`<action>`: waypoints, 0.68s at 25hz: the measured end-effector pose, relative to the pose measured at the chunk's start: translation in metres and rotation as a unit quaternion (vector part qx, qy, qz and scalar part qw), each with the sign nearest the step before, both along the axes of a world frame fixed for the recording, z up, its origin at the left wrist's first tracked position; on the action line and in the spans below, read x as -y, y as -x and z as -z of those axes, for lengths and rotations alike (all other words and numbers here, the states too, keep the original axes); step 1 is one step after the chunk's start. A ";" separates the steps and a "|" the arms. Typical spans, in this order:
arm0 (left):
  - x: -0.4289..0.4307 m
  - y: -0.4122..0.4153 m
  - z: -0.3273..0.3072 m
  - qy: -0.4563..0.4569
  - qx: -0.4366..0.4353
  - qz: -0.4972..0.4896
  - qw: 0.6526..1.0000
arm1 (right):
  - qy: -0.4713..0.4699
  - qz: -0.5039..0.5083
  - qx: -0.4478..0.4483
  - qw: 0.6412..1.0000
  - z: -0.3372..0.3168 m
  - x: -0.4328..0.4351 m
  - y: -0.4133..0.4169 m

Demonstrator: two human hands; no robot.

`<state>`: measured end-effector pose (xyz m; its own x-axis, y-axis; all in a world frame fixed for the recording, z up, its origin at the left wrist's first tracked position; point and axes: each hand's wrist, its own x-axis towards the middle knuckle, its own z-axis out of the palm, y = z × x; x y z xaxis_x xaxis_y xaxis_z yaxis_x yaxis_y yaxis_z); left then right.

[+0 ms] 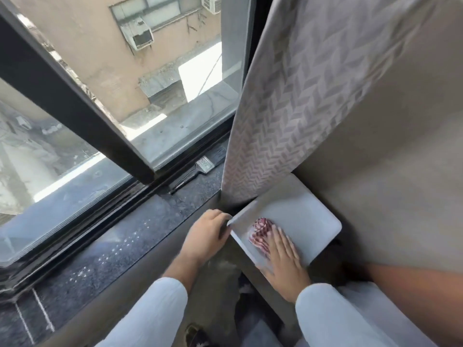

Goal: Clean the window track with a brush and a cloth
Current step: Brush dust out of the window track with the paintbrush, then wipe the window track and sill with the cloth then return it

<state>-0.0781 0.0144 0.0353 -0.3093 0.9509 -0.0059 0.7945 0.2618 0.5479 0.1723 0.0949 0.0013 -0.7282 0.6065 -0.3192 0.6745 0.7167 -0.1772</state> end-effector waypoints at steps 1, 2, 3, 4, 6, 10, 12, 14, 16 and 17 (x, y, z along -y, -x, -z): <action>-0.012 -0.016 0.008 0.034 0.025 0.043 0.998 | 0.003 0.038 0.015 0.999 0.002 0.001 -0.024; -0.026 -0.029 0.015 0.069 0.040 0.074 0.994 | 0.002 0.070 0.022 0.997 0.006 0.002 -0.042; -0.042 -0.041 0.024 0.100 0.045 0.099 0.989 | 0.000 0.097 0.027 0.995 0.012 0.003 -0.058; -0.058 -0.052 0.033 0.126 0.042 0.118 0.984 | 0.000 0.113 0.029 0.993 0.018 0.004 -0.070; -0.086 -0.065 0.051 0.178 0.019 0.140 0.974 | 0.002 0.110 0.033 0.993 0.030 0.004 -0.083; -0.107 -0.075 0.080 0.253 -0.065 0.155 0.953 | -0.011 0.103 0.040 0.994 0.039 0.003 -0.086; -0.113 -0.077 0.083 0.266 -0.079 0.164 0.947 | 0.002 0.123 0.021 0.992 0.040 0.000 -0.083; -0.116 -0.075 0.073 0.265 -0.036 0.176 0.947 | 0.041 0.147 -0.011 0.988 0.036 -0.007 -0.076; -0.116 -0.070 0.053 0.234 0.038 0.190 0.953 | 0.083 0.153 -0.058 0.983 0.025 -0.023 -0.061; -0.115 -0.067 0.039 0.212 0.069 0.197 0.955 | 0.118 0.160 -0.082 0.977 0.018 -0.033 -0.051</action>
